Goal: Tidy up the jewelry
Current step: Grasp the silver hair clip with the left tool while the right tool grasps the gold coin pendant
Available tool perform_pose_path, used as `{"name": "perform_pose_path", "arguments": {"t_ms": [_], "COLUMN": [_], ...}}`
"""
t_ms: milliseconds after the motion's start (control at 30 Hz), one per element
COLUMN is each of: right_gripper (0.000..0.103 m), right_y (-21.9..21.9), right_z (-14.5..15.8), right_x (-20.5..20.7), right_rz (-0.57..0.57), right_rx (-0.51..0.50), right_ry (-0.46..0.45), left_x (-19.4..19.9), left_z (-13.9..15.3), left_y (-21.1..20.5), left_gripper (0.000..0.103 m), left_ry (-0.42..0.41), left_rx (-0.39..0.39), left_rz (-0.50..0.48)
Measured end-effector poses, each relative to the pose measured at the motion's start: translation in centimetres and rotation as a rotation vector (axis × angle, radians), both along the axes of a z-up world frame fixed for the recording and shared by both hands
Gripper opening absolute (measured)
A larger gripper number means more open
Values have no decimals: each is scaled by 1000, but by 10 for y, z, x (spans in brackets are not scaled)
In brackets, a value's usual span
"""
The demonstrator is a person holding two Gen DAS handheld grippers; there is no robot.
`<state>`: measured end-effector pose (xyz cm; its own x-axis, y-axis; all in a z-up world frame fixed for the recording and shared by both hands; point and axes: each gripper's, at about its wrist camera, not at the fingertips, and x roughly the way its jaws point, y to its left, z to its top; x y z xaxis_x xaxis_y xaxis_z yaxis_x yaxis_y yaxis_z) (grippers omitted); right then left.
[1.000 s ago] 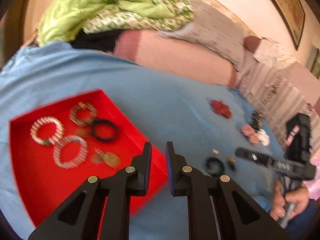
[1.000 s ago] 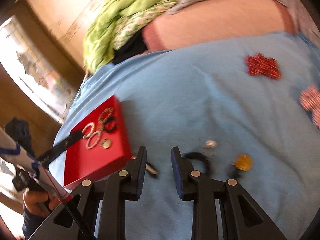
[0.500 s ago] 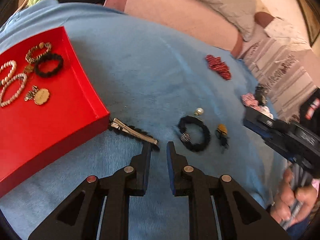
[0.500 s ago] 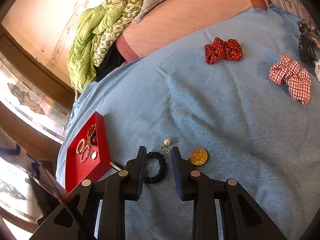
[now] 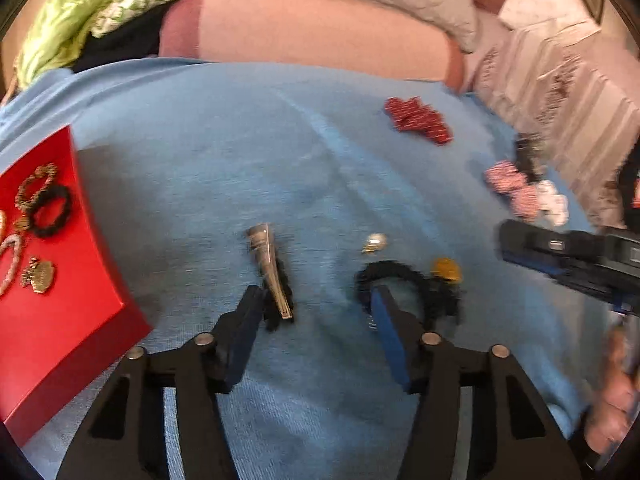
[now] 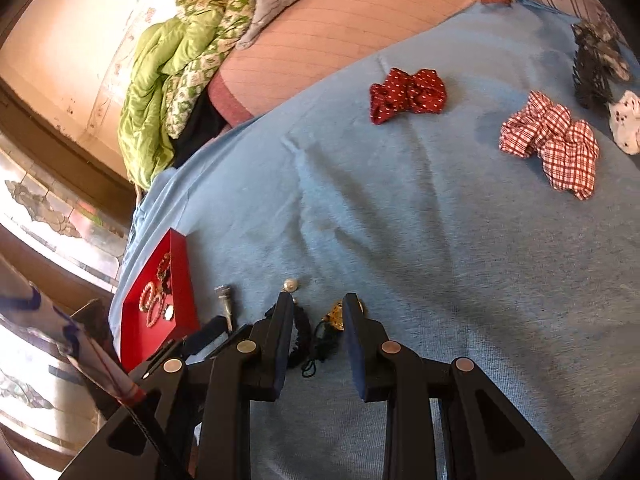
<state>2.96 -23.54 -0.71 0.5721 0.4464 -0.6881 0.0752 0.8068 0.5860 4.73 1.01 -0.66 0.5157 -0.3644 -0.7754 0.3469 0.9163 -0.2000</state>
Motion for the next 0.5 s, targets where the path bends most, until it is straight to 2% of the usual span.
{"name": "perform_pose_path", "arguments": {"t_ms": [100, 267, 433, 500], "right_gripper": [28, 28, 28, 28], "right_y": [1, 4, 8, 8], "right_z": [0, 1, 2, 0], "right_x": [1, -1, 2, 2], "right_rz": [0, 9, 20, 24], "right_rx": [5, 8, 0, -10], "right_ry": [-1, -4, -8, -4], "left_x": [-3, -1, -2, 4], "left_z": [11, 14, 15, 12], "left_y": [11, 34, 15, 2], "left_gripper": [50, 50, 50, 50], "left_ry": [-21, 43, -15, -38], "left_rx": [4, -69, 4, 64], "left_rz": [-13, 17, -7, -5]}}
